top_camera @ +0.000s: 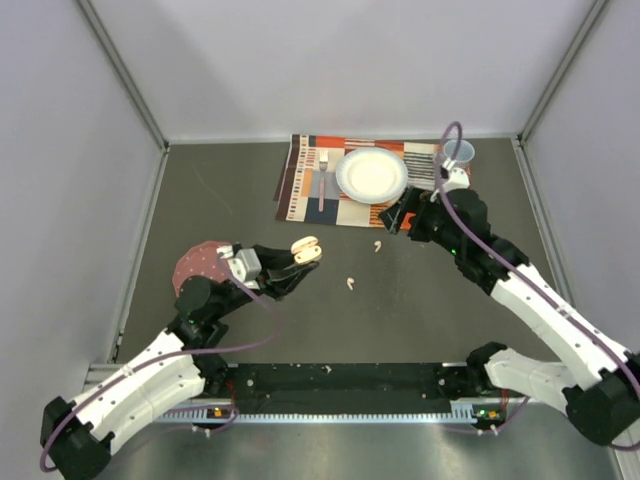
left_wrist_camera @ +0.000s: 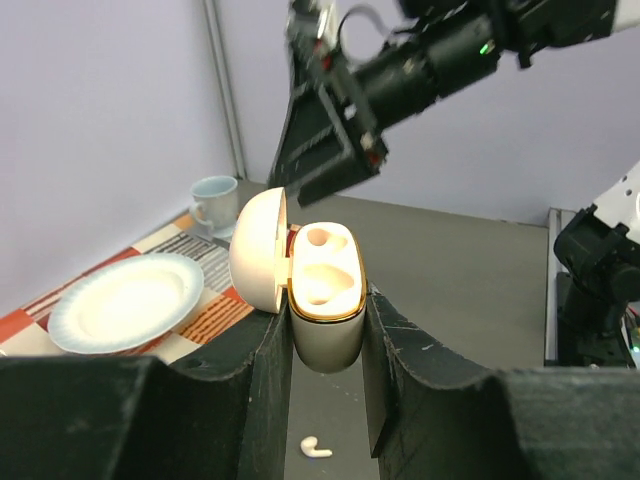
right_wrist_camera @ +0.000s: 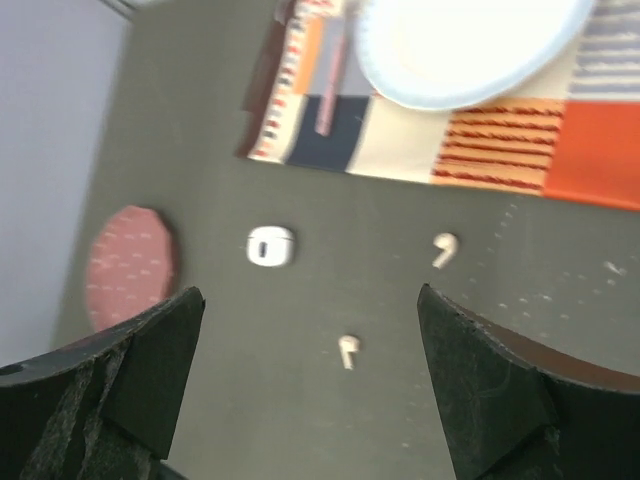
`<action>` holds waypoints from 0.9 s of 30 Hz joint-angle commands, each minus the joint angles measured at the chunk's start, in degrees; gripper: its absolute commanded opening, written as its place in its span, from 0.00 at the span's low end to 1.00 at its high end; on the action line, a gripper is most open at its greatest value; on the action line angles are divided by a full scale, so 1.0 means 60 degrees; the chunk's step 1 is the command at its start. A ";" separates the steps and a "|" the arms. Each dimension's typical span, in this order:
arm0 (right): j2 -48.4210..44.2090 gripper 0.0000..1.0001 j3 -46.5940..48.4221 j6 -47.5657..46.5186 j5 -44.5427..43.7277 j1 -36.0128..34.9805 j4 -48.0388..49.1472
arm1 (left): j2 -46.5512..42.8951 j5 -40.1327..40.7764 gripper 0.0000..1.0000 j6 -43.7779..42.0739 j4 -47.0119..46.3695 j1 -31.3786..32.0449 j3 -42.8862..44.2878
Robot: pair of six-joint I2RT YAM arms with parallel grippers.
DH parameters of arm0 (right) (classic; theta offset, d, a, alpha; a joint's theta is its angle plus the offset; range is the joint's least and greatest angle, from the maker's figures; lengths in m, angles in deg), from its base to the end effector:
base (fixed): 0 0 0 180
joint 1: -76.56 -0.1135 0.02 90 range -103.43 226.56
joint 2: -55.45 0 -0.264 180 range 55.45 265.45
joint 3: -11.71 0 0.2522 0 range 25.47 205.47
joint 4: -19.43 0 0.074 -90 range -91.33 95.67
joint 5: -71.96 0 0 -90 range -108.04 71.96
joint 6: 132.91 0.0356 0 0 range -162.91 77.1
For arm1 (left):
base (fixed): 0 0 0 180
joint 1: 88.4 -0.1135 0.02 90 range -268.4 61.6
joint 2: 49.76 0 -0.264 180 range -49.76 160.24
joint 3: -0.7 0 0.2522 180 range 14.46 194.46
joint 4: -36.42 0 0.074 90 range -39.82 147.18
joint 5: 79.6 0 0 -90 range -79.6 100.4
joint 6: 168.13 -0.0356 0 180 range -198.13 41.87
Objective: Insert the wireless bluetooth earbuds into the charging case
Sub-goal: Pick up the right earbud from the center of the board.
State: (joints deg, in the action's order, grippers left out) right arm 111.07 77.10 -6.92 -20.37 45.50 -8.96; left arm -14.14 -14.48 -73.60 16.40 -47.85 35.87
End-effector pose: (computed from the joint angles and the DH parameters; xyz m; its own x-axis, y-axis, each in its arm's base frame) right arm 0.1920 0.1140 0.3392 -0.5048 0.3814 -0.7744 -0.2297 0.8054 0.5464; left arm 0.1101 -0.1139 0.3009 0.1833 -0.2512 -0.9504 0.9083 0.4131 0.0661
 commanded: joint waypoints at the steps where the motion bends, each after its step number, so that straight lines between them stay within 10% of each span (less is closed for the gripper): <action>1: 0.1435 0.87 0.0739 -0.1353 -0.0490 0.0110 -0.1178 | -0.0675 0.0515 0.00 0.0138 -0.0318 -0.0036 -0.0141; 27: 0.7604 0.67 0.3537 -0.1385 -0.2043 0.0037 -0.1648 | -0.1878 0.1100 0.00 -0.0302 0.0415 -0.0050 -0.0141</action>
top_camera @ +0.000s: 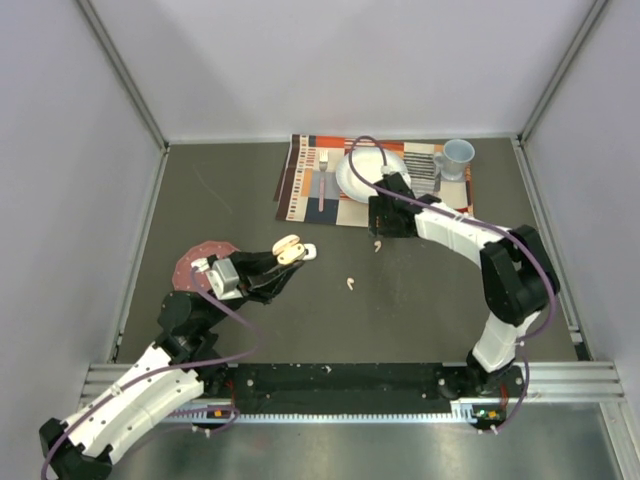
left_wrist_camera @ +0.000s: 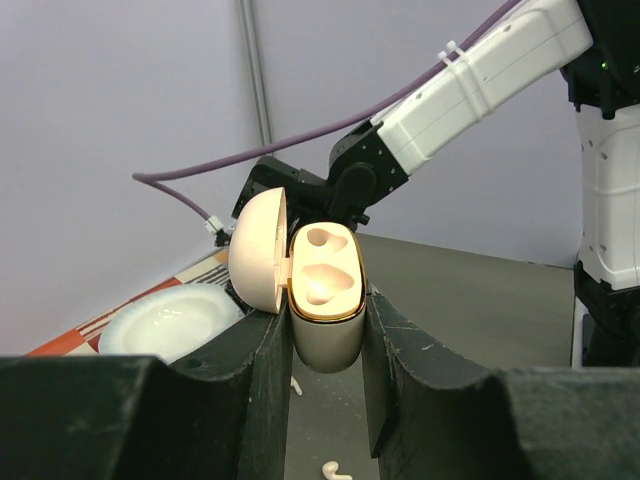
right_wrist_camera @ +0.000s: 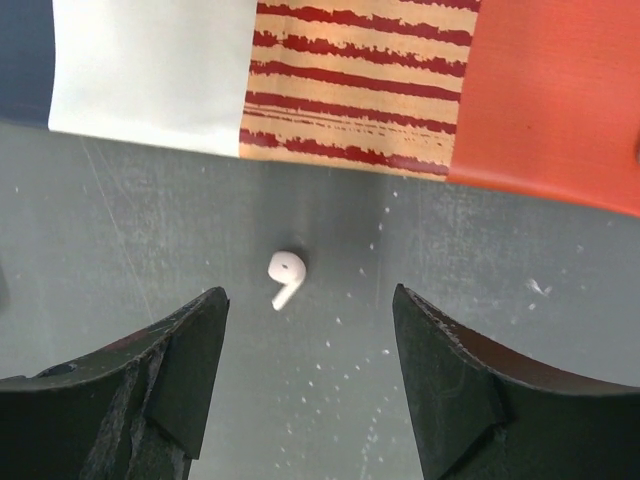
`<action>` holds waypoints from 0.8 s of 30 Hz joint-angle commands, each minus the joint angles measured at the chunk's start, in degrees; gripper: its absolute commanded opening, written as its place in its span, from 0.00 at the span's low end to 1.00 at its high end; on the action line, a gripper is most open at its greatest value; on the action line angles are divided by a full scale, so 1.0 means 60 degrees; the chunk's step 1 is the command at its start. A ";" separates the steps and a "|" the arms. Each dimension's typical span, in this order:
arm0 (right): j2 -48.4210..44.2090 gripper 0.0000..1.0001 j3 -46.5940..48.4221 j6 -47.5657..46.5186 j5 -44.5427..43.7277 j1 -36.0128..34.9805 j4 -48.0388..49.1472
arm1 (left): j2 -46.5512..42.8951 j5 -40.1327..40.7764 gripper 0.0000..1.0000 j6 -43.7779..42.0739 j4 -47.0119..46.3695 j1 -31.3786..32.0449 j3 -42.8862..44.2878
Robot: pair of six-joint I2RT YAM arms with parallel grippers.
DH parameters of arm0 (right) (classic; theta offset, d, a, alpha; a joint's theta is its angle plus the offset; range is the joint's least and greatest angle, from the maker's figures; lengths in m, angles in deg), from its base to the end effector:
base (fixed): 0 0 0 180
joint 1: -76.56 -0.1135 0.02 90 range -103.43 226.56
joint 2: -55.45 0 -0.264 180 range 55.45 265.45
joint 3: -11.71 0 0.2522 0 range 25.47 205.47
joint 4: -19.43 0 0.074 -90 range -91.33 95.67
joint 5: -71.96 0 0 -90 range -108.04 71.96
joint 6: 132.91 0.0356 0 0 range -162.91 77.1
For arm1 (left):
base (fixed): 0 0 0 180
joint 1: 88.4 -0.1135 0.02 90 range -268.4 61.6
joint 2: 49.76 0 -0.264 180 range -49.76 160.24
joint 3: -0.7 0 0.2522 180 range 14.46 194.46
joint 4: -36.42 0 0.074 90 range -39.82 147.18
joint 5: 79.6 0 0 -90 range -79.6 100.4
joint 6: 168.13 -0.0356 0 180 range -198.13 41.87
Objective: Insert the wireless bluetooth earbuds into the charging case
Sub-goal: Pick up the right earbud from the center of the board.
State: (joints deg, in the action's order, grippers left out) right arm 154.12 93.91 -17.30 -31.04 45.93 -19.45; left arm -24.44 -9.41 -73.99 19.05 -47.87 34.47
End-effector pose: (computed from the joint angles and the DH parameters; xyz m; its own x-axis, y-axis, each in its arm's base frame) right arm 0.3168 0.1783 0.2136 -0.8053 0.0126 -0.5927 -0.0425 0.9960 0.0789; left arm 0.0891 -0.0921 0.3103 0.2693 -0.3196 -0.9085 0.8650 0.4951 0.0822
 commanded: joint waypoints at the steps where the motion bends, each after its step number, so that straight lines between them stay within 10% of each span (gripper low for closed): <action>1: 0.0531 0.66 0.0809 0.0535 -0.0295 -0.0051 0.0086 | -0.0177 0.0270 0.00 -0.0251 0.0003 -0.0047 0.0093; 24: 0.1557 0.62 0.1263 0.3510 -0.2375 -0.0710 -0.0793 | -0.0382 0.0856 0.00 -0.0397 0.0296 -0.0047 -0.0127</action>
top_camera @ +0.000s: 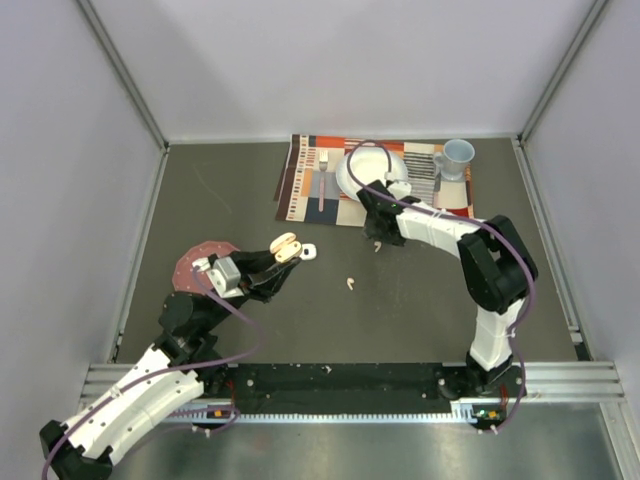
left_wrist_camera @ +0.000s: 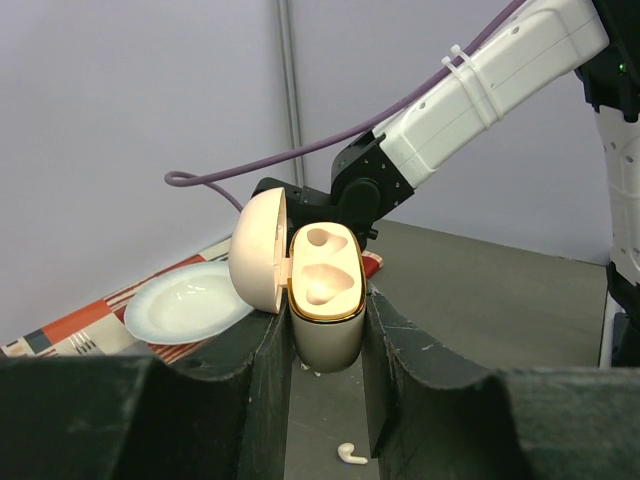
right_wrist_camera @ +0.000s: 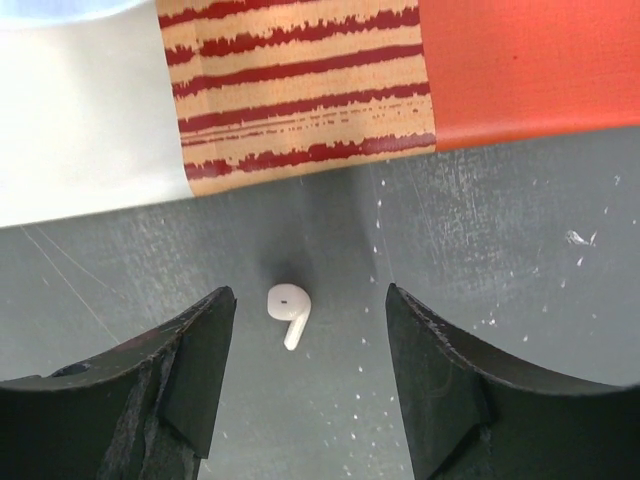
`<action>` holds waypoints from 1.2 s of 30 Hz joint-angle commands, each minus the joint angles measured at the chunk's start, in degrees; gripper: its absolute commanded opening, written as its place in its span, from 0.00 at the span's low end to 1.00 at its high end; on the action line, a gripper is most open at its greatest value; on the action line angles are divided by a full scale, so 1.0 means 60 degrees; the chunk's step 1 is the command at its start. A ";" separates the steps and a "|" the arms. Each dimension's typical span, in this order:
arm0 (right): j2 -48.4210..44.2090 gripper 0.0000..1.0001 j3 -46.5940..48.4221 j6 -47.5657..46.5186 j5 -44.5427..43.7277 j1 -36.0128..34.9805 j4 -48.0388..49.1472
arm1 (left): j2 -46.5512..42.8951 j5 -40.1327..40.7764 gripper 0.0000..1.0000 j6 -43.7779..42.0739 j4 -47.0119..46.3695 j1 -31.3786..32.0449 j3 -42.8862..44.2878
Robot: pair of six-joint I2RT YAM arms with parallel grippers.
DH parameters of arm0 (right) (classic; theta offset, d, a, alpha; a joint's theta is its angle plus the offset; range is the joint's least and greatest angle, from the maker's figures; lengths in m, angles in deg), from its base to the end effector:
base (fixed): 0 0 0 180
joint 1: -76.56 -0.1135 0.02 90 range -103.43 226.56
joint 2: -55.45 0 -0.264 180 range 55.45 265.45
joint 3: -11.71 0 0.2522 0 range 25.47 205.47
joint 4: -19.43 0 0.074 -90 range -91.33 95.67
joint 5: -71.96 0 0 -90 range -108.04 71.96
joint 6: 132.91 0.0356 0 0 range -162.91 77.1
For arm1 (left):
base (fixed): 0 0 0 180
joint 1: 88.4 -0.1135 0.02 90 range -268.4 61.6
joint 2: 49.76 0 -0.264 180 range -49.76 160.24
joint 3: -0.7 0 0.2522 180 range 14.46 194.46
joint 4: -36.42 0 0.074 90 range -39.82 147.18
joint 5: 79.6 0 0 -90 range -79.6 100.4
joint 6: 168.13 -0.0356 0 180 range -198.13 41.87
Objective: Insert the wireless bluetooth earbuds into the charging case
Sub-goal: Pick up the right earbud from the center of the board.
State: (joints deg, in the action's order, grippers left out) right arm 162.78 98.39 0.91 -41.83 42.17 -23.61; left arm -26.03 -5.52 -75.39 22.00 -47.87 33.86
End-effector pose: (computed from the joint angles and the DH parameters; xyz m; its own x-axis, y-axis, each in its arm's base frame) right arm 0.3232 0.2038 0.1810 -0.7894 0.2274 -0.5702 0.2457 0.9682 0.0460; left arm 0.0895 -0.0894 0.3048 0.2680 -0.2896 -0.9189 0.8294 0.5547 0.0671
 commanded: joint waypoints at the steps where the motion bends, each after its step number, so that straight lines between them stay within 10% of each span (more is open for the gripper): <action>1: 0.0202 0.61 0.0589 0.0520 -0.0547 -0.0083 -0.0144 | -0.0116 0.0193 0.00 -0.0179 -0.0181 -0.0047 -0.0010; 36: 0.0745 0.45 0.0722 0.0330 -0.0268 -0.0347 -0.0262 | 0.0103 0.0442 0.00 -0.0164 -0.0239 -0.0047 -0.0084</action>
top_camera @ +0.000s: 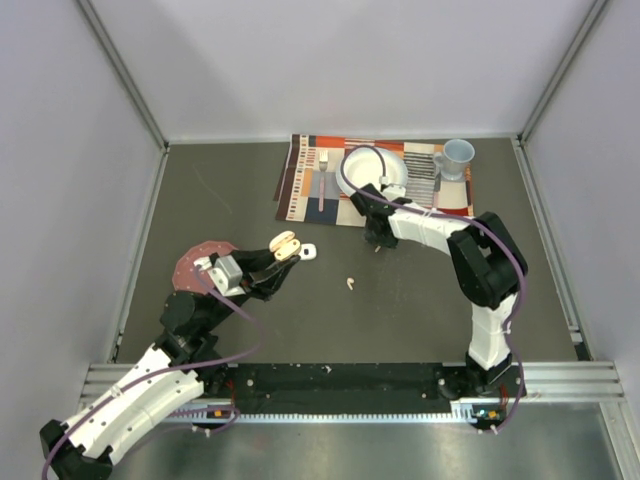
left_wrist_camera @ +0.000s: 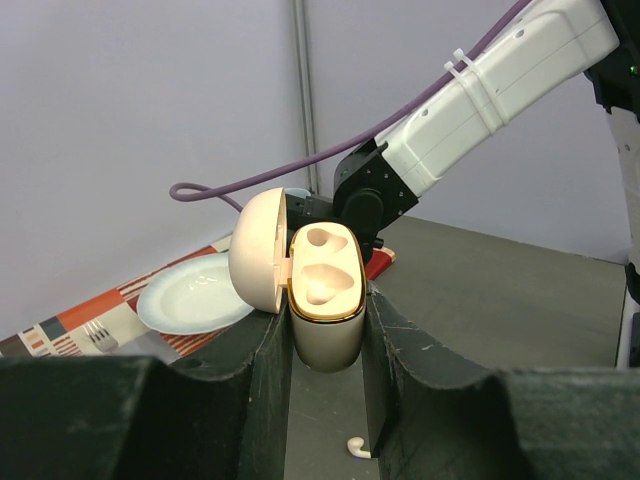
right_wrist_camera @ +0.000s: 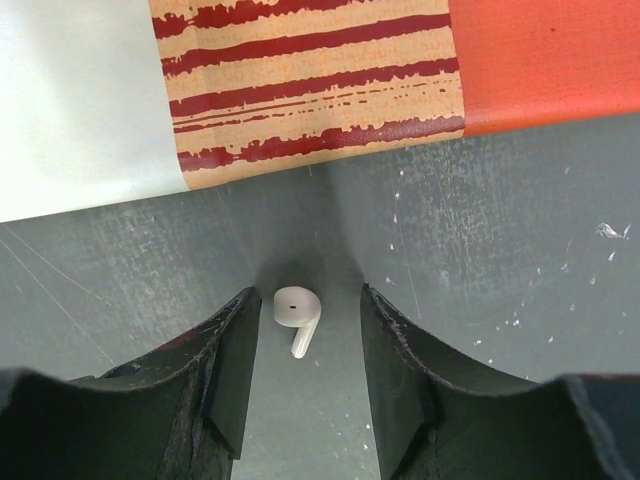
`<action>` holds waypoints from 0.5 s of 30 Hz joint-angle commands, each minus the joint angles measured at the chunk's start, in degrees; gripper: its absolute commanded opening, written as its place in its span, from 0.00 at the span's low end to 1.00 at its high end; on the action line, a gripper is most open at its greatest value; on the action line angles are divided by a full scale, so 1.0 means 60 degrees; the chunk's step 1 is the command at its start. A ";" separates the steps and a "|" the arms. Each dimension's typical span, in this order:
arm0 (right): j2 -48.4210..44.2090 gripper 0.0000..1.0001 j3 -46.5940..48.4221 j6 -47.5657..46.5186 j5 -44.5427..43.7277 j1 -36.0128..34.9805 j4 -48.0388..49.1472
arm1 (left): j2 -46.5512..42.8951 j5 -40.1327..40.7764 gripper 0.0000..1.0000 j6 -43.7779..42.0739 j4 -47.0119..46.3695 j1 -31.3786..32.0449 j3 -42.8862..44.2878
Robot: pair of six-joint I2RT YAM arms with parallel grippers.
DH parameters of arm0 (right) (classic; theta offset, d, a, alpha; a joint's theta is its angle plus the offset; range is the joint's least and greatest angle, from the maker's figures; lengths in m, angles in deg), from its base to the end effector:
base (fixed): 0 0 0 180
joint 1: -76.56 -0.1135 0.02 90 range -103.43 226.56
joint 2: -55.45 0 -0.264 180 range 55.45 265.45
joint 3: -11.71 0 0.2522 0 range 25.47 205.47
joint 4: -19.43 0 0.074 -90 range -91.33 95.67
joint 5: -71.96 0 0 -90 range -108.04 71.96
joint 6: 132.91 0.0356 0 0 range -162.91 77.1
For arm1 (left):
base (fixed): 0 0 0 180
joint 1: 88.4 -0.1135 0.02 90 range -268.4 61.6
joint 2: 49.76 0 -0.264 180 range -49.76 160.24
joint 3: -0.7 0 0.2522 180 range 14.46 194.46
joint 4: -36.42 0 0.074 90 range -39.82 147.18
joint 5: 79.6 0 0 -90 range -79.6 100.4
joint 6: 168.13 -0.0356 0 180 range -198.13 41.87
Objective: Insert the wireless bluetooth earbuds into the charging case
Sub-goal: Pick up the right earbud from the center of the board.
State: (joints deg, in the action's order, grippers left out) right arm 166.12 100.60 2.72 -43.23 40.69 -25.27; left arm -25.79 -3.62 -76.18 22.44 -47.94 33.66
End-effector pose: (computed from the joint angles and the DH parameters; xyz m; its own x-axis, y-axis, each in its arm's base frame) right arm 0.3247 0.2161 0.1695 -0.8002 0.2196 -0.5580 0.2566 0.9664 0.0124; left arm 0.0916 -0.0895 0.3025 0.2696 -0.2733 -0.9234 0.8089 0.5845 0.0632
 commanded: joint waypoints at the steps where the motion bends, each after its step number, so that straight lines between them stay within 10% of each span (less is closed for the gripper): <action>1: 0.0202 0.45 0.0368 0.0013 -0.0035 -0.0099 0.0015 | 0.0078 0.0096 0.00 -0.0033 -0.0312 -0.0036 -0.0051; 15: 0.0319 0.37 0.0427 0.0013 -0.0021 -0.0099 0.0015 | 0.0210 0.0066 0.00 -0.0018 -0.0400 -0.0050 -0.0022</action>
State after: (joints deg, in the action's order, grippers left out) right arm 166.76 100.66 2.72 -43.19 40.66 -25.24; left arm -25.07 -3.62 -76.18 22.39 -47.94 33.51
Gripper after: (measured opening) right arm 0.380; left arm 0.342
